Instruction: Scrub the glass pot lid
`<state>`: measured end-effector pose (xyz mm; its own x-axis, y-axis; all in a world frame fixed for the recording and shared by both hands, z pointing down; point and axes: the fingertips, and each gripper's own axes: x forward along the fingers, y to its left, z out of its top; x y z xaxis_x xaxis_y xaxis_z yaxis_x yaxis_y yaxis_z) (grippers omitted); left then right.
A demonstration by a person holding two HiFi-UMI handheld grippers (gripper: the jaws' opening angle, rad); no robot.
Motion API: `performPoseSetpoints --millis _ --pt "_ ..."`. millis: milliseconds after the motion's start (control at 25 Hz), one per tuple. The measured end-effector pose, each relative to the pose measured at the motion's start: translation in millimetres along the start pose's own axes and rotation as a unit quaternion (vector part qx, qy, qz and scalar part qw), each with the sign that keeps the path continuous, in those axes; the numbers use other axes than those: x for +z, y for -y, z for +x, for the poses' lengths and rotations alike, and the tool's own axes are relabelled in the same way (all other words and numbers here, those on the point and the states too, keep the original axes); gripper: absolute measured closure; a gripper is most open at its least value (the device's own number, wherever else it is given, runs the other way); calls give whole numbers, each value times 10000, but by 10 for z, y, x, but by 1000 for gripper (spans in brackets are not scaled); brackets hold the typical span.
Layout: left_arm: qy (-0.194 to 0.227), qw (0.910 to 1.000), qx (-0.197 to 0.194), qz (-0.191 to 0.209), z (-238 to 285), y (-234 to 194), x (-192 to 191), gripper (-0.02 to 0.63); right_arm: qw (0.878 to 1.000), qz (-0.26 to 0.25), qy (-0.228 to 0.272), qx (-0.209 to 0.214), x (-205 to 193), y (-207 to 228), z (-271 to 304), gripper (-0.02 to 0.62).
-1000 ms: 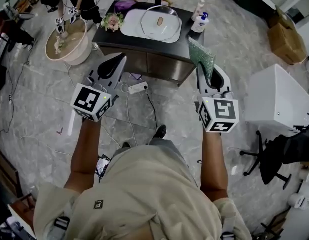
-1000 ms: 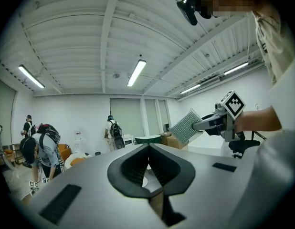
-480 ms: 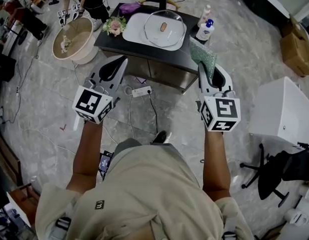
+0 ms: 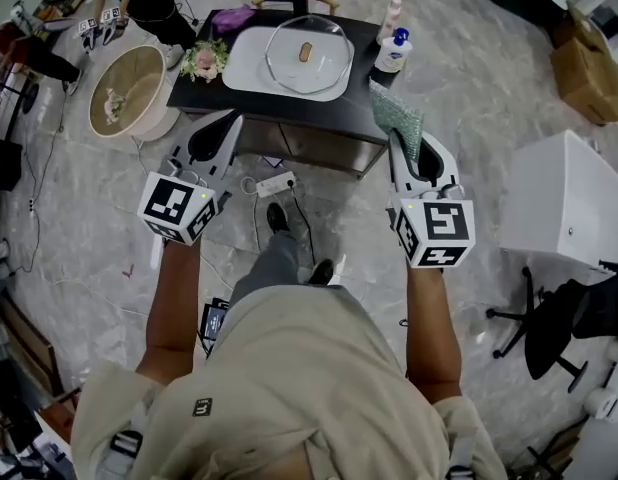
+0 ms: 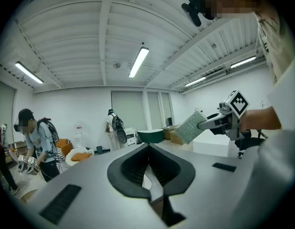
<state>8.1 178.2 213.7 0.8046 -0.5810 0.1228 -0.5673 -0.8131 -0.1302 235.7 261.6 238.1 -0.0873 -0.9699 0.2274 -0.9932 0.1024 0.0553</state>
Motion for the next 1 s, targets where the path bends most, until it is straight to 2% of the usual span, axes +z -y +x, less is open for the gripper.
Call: performPoseSetpoints --millis 200,360,600,760,1000 --pt "176 9993 -334 -55 488 -176 27 591 9985 26 -41 -544 26 342 61 505" --pt "277 9977 -622 3 806 -403 102 591 9965 27 -96 -836 127 443 259 505" --pt "352 9960 -826 -29 1125 -981 160 591 9941 -49 -149 -1077 389 426 709 505" --pt "426 9947 -929 -104 1299 -1383 62 591 9924 -157 -265 -1192 486 333 1045 505" --pt "632 9942 -804 -325 1233 -1951 -13 591 9921 -372 -438 -1119 588 49 1516 505"
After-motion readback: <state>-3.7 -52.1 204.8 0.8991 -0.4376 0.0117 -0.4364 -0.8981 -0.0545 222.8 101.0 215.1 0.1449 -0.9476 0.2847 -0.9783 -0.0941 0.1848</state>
